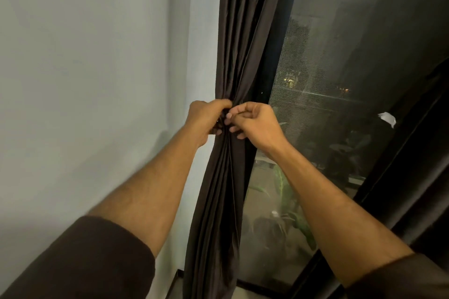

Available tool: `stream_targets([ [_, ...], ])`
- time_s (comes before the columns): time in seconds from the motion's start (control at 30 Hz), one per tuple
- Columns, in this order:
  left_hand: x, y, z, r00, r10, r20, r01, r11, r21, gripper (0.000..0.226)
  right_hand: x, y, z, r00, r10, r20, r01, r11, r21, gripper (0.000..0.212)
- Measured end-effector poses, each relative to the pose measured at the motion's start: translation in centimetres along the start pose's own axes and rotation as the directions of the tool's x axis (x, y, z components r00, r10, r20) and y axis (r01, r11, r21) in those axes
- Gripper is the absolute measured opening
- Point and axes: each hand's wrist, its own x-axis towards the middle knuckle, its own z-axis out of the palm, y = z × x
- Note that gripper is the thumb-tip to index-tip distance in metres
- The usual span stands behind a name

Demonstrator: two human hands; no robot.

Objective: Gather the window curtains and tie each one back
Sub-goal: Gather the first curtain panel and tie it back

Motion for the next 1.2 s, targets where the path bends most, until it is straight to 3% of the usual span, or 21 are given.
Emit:
stream_targets([
  [0.13, -0.7, -0.3, -1.5, 0.988, -0.004, 0.153, 0.030, 0.986, -0.166, 0.019, 0.2, 0.6, -0.1, 0.999, -0.048, -0.024, 0.046, 0.994, -0.100, 0.014],
  [0.27, -1.2, -0.9, -2.0, 0.994, 0.045, 0.098, -0.037, 0.996, -0.085, 0.023, 0.7, 1.0, -0.5, 1.000, -0.029, -0.004, 0.028, 0.984, -0.178, 0.015],
  [0.33, -1.3, -1.1, -1.9, 0.997, 0.013, 0.081, -0.002, 0.991, -0.131, 0.028, 0.9, 0.9, -0.5, 1.000, -0.013, -0.017, 0.009, 0.977, -0.213, 0.012],
  [0.5, -1.1, -1.5, -1.9, 0.970, -0.109, 0.216, 0.163, 0.954, -0.252, 0.018, 0.5, 0.9, -0.1, 0.982, 0.127, -0.138, -0.133, 0.990, -0.035, 0.026],
  [0.6, -1.3, -1.9, -1.5, 0.945, -0.125, 0.304, 0.201, 0.952, -0.233, 0.015, 0.3, 1.5, 0.1, 0.975, 0.152, -0.163, -0.153, 0.988, 0.004, 0.021],
  [0.77, -1.4, -2.1, -0.8, 0.950, -0.076, 0.303, 0.148, 0.964, -0.222, 0.020, 0.0, 1.5, -0.7, 0.965, 0.168, -0.201, -0.180, 0.983, -0.041, 0.013],
  [0.9, -1.8, -2.2, -0.4, 0.935, -0.039, 0.352, 0.118, 0.972, -0.206, 0.022, -0.8, 0.3, -1.3, 0.967, 0.215, -0.136, -0.204, 0.975, 0.090, 0.001],
  [1.0, -1.8, -2.6, -0.3, 0.938, 0.002, 0.347, 0.070, 0.979, -0.194, 0.016, -1.1, -0.2, -1.5, 0.955, 0.280, -0.101, -0.266, 0.955, 0.128, 0.010],
  [1.1, -1.9, -3.0, -0.1, 0.961, 0.092, 0.261, -0.052, 0.986, -0.158, 0.012, -0.9, -0.2, -1.8, 0.920, 0.390, -0.023, -0.376, 0.900, 0.219, 0.013],
  [1.2, -2.1, -3.3, -0.1, 0.949, 0.199, 0.243, -0.198, 0.980, -0.028, 0.011, -0.9, -0.2, -1.8, 0.925, 0.381, 0.009, -0.370, 0.894, 0.253, 0.010],
])
